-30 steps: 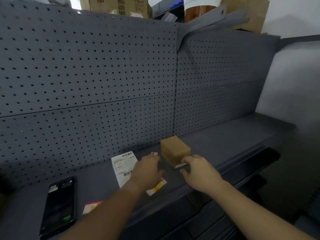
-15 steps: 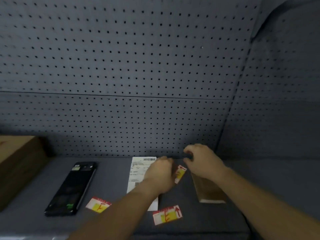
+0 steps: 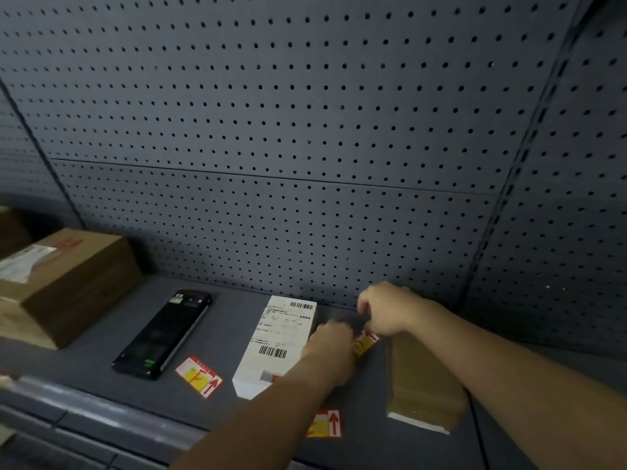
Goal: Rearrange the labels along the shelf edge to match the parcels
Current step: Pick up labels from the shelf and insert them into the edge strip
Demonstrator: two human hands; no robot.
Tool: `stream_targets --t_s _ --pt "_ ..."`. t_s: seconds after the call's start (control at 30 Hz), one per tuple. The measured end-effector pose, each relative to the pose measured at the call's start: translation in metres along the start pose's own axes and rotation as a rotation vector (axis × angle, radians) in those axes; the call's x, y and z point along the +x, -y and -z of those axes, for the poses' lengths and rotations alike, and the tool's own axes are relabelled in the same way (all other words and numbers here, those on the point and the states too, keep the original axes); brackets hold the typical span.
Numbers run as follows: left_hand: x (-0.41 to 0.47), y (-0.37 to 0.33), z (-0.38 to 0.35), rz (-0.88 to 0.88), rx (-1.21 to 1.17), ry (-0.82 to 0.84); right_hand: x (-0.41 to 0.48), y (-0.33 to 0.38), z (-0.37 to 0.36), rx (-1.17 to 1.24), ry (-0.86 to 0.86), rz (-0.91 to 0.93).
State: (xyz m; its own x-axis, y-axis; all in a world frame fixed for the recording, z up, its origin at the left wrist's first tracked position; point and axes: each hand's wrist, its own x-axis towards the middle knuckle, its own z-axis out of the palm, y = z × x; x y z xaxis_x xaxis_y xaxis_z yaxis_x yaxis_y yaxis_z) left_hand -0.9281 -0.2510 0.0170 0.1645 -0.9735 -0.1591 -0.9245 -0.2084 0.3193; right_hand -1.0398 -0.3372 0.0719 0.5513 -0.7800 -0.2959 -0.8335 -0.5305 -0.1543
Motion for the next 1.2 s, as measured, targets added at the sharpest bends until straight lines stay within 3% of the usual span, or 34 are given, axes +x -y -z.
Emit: stream_targets --t_s 0.27,0.6,0.8,1.0,1.2 --pt "0.018 -0.012 -0.01 0.185 0.087 0.128 0.016 -0.008 -0.011 -0.072 0.081 0.01" --pt "0.025 -0.012 -0.006 0.249 0.106 0.274 0.031 0.005 -0.014 -0.288 0.249 -0.064" --pt "0.019 -0.013 -0.006 0.217 -0.099 0.22 0.029 0.003 -0.015 -0.256 0.219 -0.032" --pt "0.018 -0.014 0.015 0.142 -0.156 0.038 0.018 0.003 -0.001 -0.164 0.141 -0.027" --pt "0.019 0.0 0.042 0.047 -0.201 -0.151 -0.001 -0.008 0.017 0.165 -0.102 0.064"
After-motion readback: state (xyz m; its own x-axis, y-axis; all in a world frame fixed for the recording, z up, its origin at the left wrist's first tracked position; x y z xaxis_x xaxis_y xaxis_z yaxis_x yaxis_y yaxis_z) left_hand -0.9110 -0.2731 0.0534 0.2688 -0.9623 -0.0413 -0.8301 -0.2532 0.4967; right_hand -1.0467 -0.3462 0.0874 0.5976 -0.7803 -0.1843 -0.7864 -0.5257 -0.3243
